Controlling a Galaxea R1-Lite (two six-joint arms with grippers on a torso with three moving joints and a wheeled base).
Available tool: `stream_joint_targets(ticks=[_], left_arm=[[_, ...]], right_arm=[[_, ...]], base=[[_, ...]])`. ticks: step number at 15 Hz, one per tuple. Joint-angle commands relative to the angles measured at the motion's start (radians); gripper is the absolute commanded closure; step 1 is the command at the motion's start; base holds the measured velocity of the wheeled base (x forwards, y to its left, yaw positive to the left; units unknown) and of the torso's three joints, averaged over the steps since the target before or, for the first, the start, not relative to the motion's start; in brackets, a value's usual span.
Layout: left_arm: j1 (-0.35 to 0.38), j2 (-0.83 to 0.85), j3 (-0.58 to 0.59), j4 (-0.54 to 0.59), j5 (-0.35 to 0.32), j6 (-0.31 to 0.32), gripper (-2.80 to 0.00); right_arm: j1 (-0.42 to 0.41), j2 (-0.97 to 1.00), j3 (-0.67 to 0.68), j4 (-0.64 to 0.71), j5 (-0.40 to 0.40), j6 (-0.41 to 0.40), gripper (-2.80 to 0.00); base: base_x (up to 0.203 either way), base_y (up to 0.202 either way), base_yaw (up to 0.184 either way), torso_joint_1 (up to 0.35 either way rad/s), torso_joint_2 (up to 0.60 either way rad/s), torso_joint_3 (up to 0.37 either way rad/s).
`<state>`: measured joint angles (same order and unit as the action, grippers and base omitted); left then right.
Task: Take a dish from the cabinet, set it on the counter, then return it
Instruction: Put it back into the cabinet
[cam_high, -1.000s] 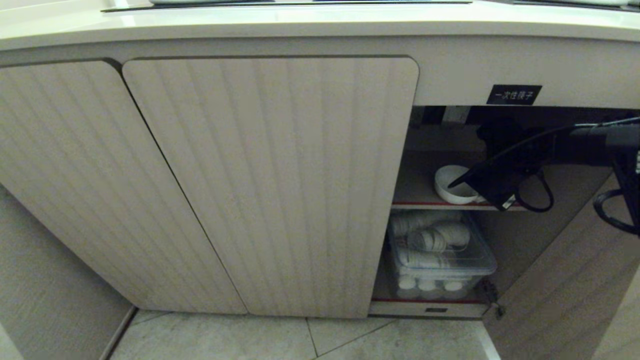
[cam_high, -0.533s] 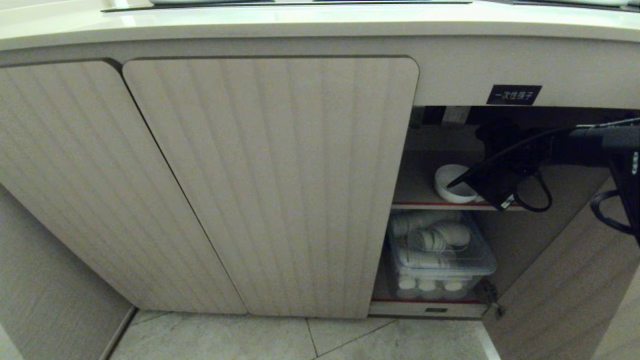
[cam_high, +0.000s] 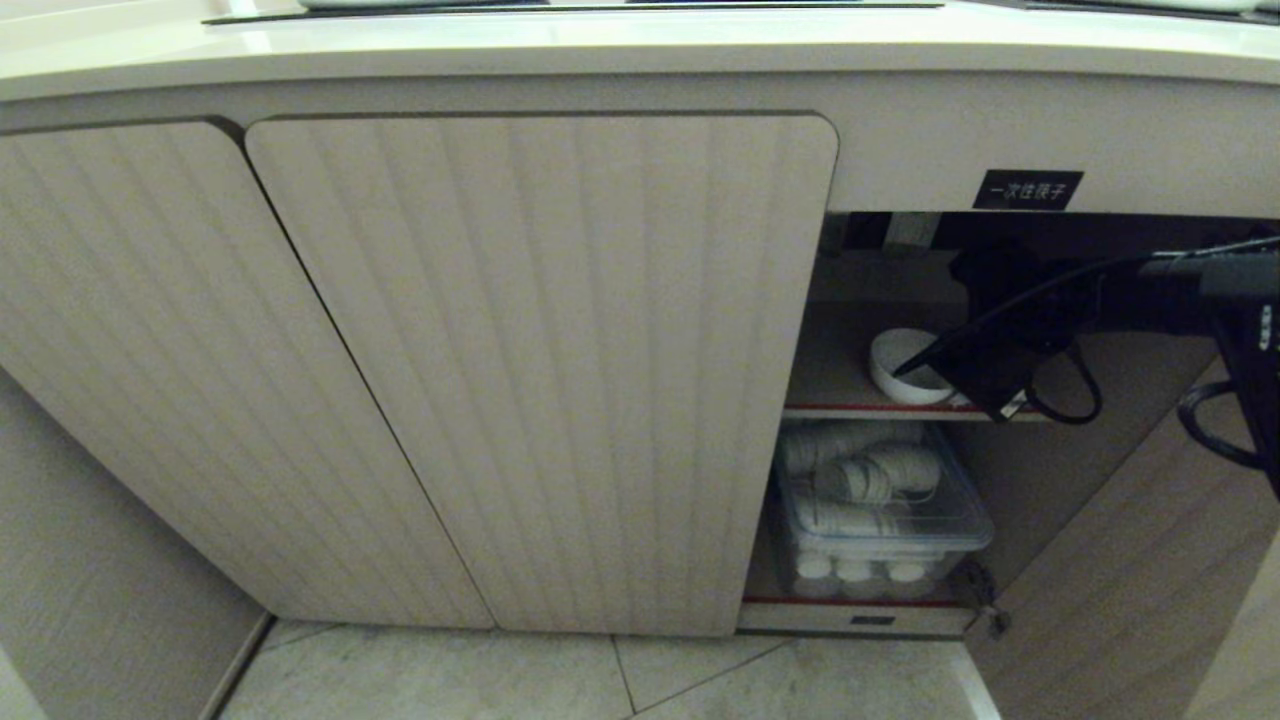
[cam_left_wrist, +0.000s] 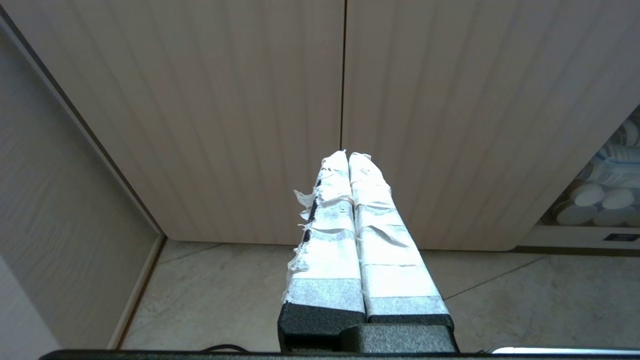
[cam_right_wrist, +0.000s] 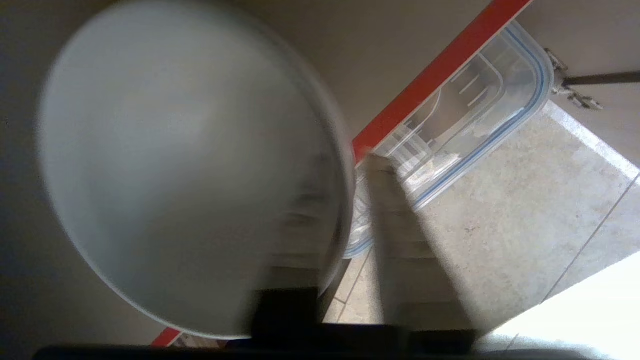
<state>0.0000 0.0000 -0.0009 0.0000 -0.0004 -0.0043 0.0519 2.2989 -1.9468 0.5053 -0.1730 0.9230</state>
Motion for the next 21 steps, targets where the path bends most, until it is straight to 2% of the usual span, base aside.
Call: stream_joint_targets(ticks=[1, 8, 10, 19, 21], left_arm=[[0.000, 0.000, -0.001, 0.000, 0.000, 0.000, 0.00], [0.000, 0.000, -0.001, 0.000, 0.000, 0.000, 0.00], [0.000, 0.000, 0.000, 0.000, 0.000, 0.000, 0.00], [0.000, 0.000, 0.001, 0.000, 0.000, 0.000, 0.00], [0.000, 0.000, 0.001, 0.000, 0.000, 0.000, 0.00]], right_arm=[[0.000, 0.002, 0.000, 0.004, 0.000, 0.005, -2.80], [0.000, 0.002, 0.000, 0.001, -0.022, 0.019, -2.80], [0.005, 0.003, 0.002, 0.002, -0.062, 0.020, -2.80], [0.026, -0.004, 0.011, -0.024, -0.104, 0.011, -2.80], [0.026, -0.004, 0.011, -0.044, -0.147, 0.004, -2.80]], base=[[0.000, 0.000, 0.000, 0.000, 0.00, 0.000], [0.000, 0.000, 0.000, 0.000, 0.00, 0.000], [0.000, 0.000, 0.000, 0.000, 0.00, 0.000], [0.000, 0.000, 0.000, 0.000, 0.00, 0.000], [0.000, 0.000, 0.000, 0.000, 0.00, 0.000]])
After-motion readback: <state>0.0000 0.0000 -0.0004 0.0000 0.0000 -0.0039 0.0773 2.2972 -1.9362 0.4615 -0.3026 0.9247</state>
